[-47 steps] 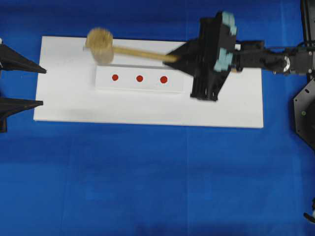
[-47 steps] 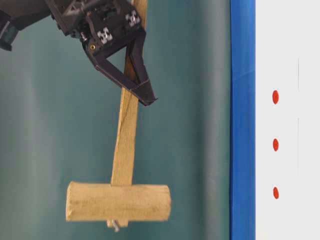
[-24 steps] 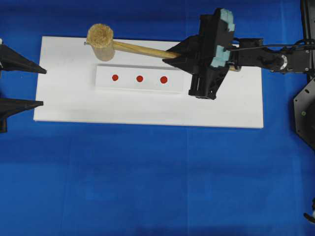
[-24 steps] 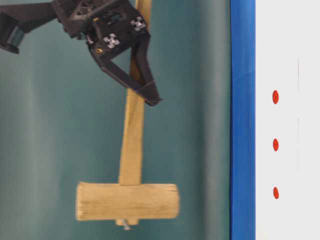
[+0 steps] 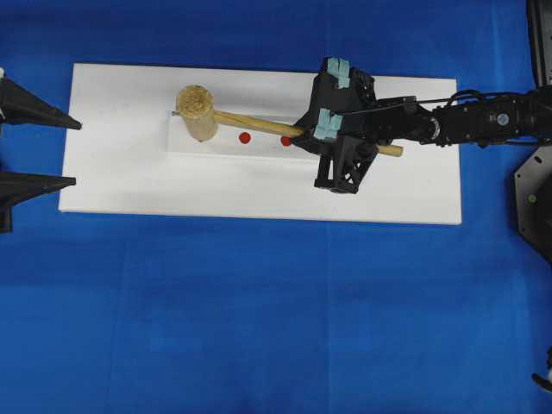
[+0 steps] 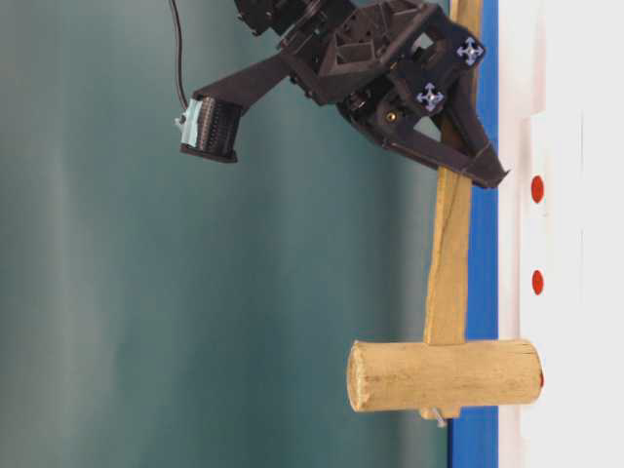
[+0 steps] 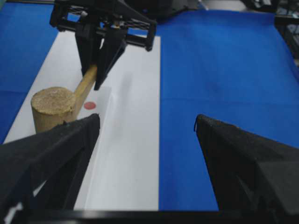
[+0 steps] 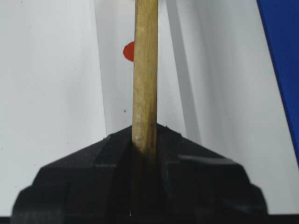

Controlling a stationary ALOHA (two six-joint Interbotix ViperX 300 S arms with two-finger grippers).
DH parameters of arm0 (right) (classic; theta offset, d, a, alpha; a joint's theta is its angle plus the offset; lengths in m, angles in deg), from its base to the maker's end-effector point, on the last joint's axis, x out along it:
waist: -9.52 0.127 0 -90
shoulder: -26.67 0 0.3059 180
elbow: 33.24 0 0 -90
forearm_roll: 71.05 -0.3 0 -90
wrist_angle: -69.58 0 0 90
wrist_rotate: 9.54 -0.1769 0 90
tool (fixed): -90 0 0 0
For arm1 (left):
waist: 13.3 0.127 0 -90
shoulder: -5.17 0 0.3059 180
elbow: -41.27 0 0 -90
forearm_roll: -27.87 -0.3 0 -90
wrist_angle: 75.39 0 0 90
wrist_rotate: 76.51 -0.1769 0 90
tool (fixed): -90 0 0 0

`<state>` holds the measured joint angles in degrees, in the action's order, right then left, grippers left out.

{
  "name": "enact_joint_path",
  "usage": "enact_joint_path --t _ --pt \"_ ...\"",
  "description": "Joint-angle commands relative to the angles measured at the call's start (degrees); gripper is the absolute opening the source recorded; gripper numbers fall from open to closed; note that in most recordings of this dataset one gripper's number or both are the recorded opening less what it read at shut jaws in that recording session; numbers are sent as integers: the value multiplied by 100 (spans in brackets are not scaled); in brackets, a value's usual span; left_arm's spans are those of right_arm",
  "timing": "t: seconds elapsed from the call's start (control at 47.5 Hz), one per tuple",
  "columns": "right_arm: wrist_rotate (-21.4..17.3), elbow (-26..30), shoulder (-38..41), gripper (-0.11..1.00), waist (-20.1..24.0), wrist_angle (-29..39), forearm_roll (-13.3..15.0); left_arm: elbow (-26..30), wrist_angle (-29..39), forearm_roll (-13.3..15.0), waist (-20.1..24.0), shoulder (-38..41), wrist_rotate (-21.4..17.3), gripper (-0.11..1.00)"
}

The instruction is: Hit the mark with a hammer.

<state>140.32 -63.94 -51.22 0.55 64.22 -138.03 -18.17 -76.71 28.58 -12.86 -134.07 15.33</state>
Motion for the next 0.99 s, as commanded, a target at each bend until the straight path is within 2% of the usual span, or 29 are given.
enact_joint_path --t 0.0,0.169,0.295,0.611,0.969 --pt "18 44 -220 2 9 -35 -9 62 -18 0 -9 44 0 80" --pt "18 88 -527 2 18 -44 -9 53 -18 9 -9 44 0 80" --pt "35 9 -1037 2 35 -26 0 53 -18 0 0 44 0 80" --pt "18 -712 -2268 2 79 -185 0 53 -9 0 0 44 -9 80" --pt "9 -826 -2250 2 158 -202 -9 53 -9 9 0 44 9 80"
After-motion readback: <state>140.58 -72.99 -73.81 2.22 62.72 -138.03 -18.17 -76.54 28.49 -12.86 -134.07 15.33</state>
